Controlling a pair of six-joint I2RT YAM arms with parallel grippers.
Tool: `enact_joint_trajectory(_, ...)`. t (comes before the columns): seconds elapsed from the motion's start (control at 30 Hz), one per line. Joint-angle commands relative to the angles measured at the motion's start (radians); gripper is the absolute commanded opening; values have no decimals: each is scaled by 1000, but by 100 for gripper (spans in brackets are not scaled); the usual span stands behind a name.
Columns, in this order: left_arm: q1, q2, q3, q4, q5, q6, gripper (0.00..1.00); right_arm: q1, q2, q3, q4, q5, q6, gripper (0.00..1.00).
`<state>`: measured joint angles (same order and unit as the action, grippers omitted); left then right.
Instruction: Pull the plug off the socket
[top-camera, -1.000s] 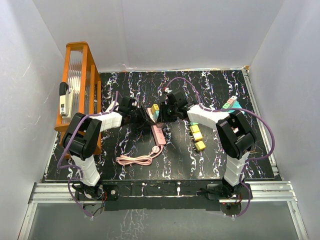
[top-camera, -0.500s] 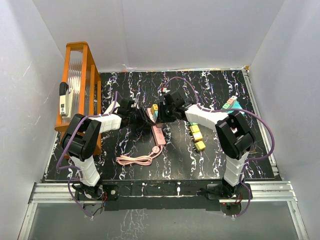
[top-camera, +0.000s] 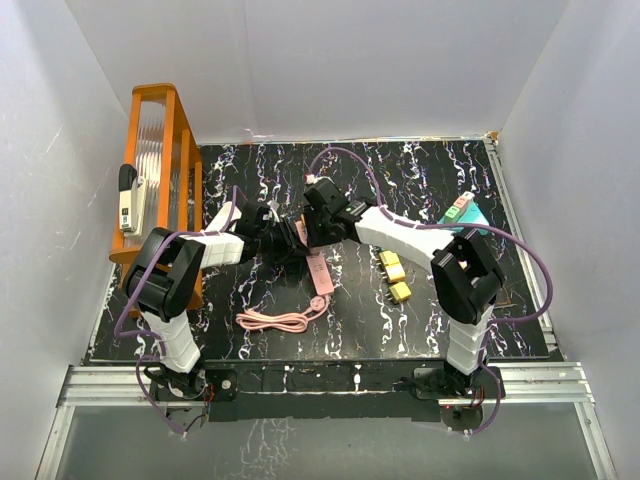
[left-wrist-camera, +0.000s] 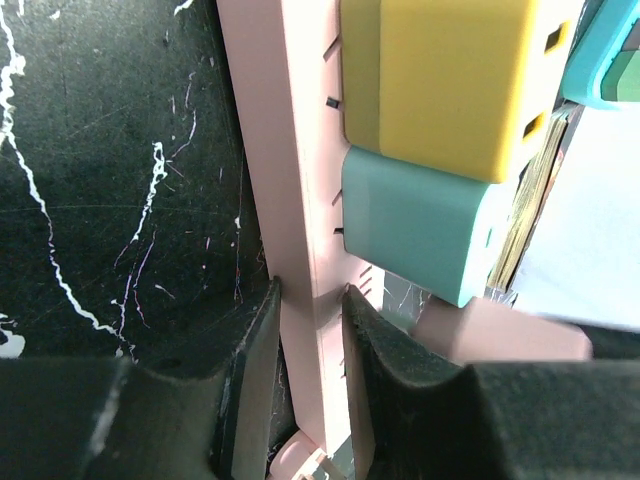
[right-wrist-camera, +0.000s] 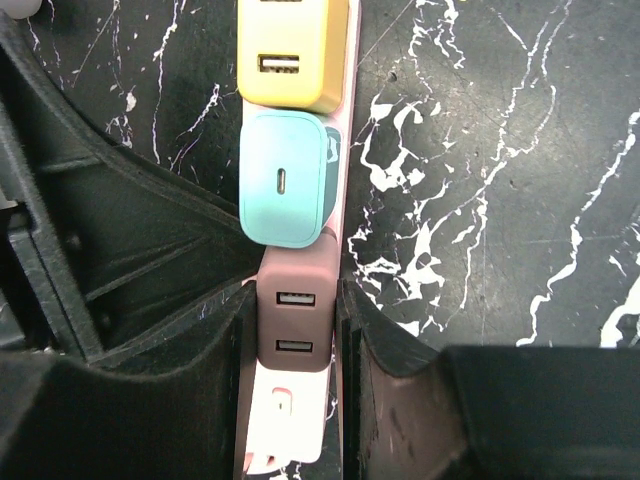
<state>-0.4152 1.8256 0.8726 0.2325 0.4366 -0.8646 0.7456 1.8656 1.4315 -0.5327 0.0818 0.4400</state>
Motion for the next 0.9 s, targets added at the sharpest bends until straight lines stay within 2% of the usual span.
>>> enact_joint_trajectory(0.0,4,110,-81,-207,-237,85,27,32,-60,141,92,30,6,4)
enact_joint_trajectory(0.23,8,109,-88,-211,-239,91,27,69,-65,244,24,141,-13,2)
enact_joint_trajectory(0.4,10,64,-60,-237,-212,121,27,66,-183,180,32,215,-50,2)
enact_joint_trajectory(0.5,10,-2,-2,-263,-164,152,29,60,-284,89,66,240,-75,4)
enact_joint_trajectory(0.67,10,-96,94,-298,-80,171,35,-49,-452,-95,125,157,-80,7)
enact_joint_trajectory(0.87,10,-215,154,-371,-40,180,41,-301,-506,-231,165,-106,-78,7)
